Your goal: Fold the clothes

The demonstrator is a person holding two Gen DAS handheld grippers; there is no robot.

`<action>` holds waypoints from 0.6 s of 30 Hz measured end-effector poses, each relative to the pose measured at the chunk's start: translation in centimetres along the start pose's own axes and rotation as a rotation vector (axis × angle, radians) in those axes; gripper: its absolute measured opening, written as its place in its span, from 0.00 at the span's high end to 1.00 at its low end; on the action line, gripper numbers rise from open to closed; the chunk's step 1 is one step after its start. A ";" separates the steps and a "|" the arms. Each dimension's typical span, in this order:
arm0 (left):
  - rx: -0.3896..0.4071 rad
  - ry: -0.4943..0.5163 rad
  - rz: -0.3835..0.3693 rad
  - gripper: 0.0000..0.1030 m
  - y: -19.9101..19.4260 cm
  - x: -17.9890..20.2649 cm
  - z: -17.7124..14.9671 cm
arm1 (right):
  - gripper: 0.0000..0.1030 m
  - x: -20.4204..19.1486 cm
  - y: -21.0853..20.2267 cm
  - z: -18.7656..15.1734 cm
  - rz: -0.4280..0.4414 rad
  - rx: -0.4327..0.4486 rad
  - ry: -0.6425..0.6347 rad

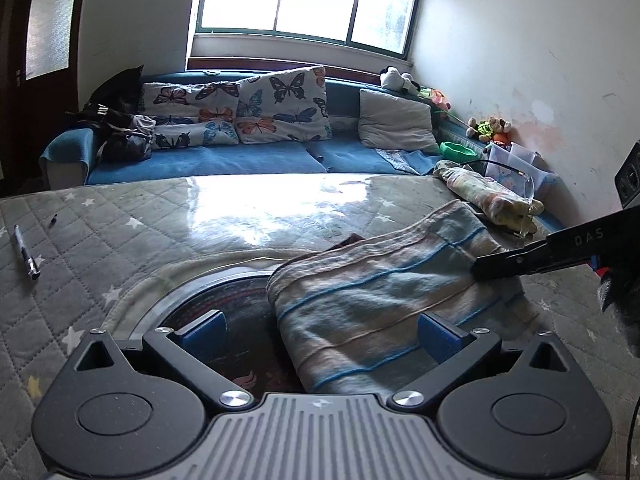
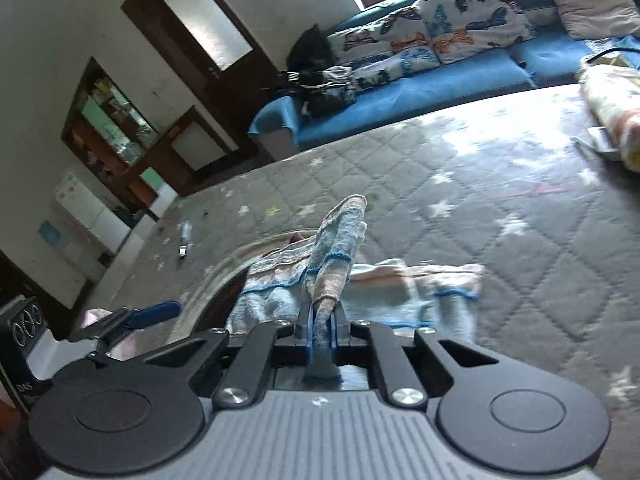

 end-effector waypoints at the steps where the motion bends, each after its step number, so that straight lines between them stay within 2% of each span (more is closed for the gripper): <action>1: -0.004 0.003 0.000 0.00 0.2 0.1 0.0 | 0.93 0.3 -0.1 0.0 -0.014 0.001 -0.002; 4: -0.017 0.010 0.001 0.00 0.9 0.4 0.1 | 0.93 1.2 0.4 -0.4 -0.057 -0.011 -0.002; 8: -0.034 0.020 0.003 0.00 1.8 0.7 0.1 | 0.86 2.2 1.3 -1.3 -0.105 -0.022 -0.006; 13: -0.056 0.043 0.010 0.00 2.4 1.0 -0.4 | 0.84 1.3 -0.8 -1.5 -0.174 0.066 -0.081; 18: -0.075 0.064 0.006 0.00 2.1 1.7 -1.5 | 0.84 -1.7 -3.2 -3.1 -0.125 0.113 -0.212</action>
Point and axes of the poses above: each gripper's, at about its wrist camera, not at the fingertips, and y roughly the way its jaws point, x to its right, z to its top, the point moved 1 cm from there along y, roughly the way its jaws point, and after that the axes turned 10 degrees about -z, right-handed, at the moved point
